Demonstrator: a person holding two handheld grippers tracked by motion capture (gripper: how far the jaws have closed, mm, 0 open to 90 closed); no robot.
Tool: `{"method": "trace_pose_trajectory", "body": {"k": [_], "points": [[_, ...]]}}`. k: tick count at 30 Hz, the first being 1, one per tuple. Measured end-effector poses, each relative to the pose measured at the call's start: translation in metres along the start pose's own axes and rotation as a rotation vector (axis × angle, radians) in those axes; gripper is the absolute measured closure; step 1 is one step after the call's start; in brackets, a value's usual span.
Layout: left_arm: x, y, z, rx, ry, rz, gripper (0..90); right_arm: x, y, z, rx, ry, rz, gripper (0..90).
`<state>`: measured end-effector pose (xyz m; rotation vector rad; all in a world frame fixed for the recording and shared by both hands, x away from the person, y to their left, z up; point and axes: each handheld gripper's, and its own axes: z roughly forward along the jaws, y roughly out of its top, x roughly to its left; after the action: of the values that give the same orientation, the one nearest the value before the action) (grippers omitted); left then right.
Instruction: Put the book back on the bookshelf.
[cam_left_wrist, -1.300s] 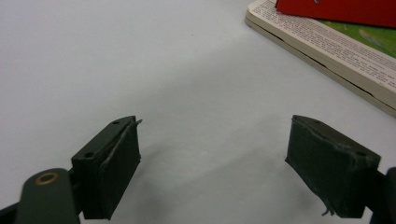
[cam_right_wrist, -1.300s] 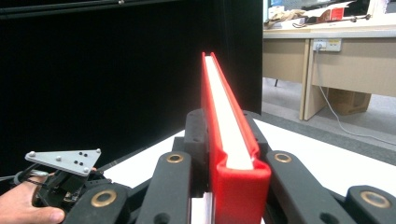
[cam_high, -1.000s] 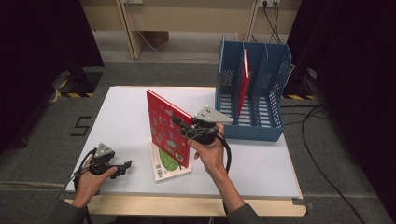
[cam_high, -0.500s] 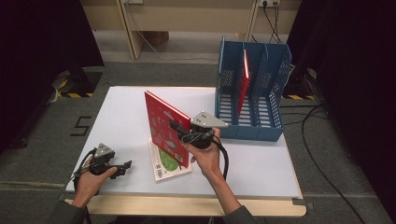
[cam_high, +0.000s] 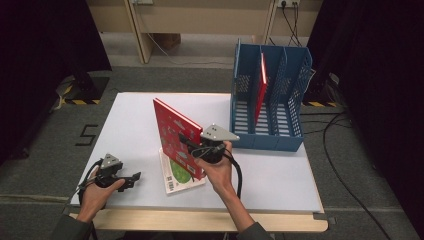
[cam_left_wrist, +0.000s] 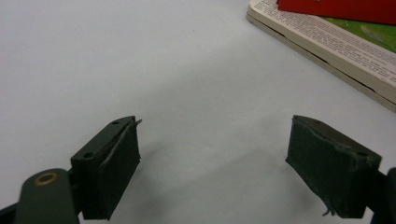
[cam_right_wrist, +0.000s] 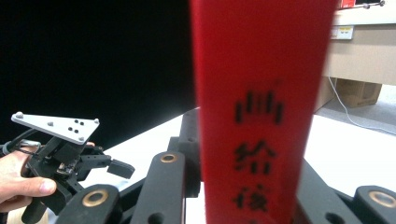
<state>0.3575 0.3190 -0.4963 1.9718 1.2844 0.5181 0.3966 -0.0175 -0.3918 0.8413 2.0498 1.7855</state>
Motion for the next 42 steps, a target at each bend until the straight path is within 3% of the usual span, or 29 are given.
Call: {"method": "trace_pose_trajectory", "body": {"k": [18, 26, 42], "points": [[0.001, 0.0, -0.001, -0.004, -0.002, -0.009, 16.1, 0.002, -0.018, 0.007, -0.034, 0.023, 0.024, 73.6], [0.001, -0.001, -0.001, -0.003, -0.004, -0.011, 16.1, 0.004, -0.024, 0.008, -0.053, 0.02, -0.003, 73.4], [0.002, -0.001, -0.001, -0.004, -0.007, -0.011, 16.1, 0.008, -0.032, 0.01, -0.035, -0.002, -0.045, 74.7]]}}
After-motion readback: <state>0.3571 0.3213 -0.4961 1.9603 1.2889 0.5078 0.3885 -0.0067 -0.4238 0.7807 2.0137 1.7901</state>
